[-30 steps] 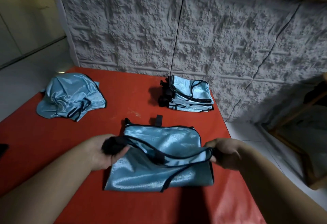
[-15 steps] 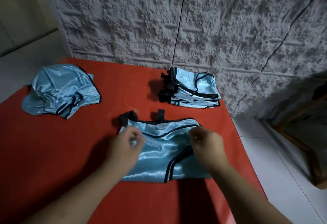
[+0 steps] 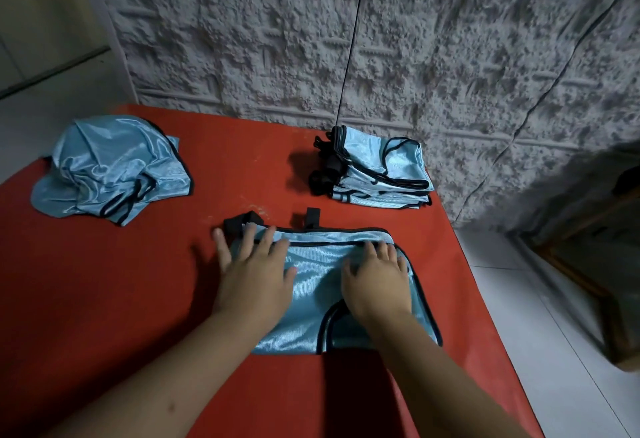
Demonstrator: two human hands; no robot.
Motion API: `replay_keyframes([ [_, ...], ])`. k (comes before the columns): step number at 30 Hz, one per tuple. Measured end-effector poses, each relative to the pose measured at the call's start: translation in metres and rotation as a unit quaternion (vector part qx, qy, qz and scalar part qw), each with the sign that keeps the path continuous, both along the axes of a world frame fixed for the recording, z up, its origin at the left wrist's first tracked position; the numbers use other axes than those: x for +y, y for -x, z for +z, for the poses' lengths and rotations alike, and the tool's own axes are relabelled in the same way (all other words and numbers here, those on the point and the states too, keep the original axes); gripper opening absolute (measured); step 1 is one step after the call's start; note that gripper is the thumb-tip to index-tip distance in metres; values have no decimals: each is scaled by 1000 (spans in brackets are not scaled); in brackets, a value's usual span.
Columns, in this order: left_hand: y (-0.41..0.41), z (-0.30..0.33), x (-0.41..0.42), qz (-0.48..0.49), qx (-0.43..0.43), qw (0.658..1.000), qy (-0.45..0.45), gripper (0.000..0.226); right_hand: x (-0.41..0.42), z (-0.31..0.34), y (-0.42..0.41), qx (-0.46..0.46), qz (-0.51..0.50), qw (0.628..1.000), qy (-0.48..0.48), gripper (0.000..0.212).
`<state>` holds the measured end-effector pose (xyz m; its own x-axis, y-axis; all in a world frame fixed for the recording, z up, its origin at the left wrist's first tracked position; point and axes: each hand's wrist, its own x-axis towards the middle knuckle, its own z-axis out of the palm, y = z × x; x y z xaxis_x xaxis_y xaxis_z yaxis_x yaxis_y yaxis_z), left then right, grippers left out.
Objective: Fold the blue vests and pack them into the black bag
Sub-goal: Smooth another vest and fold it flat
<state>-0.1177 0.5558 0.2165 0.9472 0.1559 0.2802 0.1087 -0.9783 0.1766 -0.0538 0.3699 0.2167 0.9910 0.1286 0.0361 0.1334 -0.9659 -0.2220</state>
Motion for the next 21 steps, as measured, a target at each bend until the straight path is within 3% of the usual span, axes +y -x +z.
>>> replay_keyframes([
  [2, -4, 1, -6, -33, -77, 996, -11, 20, 5, 1, -2, -105, 58, 991, -53, 45],
  [4, -11, -1, -6, -44, -32, 998, 36, 13, 10, -2, -3, -117, 124, 981, -89, 28],
  [7, -20, -11, 0, -55, 16, 996, 62, 33, 11, -10, -5, -68, 174, 980, -65, 48],
  [9, -22, -16, 4, -62, 83, 993, 54, 61, 8, -9, -7, 4, 136, 990, -40, 68],
  [11, -24, -17, 8, -42, 139, 989, 31, 69, 3, -6, -9, 67, 98, 993, -3, 77],
  [14, -28, -13, 10, 35, 127, 990, 44, 68, 1, -3, -12, 77, 62, 995, 6, 74],
  [16, -26, -7, 2, 62, 78, 995, 20, 66, 4, 0, -13, 26, 43, 999, -17, 73],
  [19, -22, 5, -19, 3, -10, 1000, -19, 50, 9, 2, -15, -58, 86, 994, -34, 69],
  [21, -20, 3, -24, -56, 38, 997, -27, 47, 10, 0, -14, -27, 116, 993, -28, 68],
])
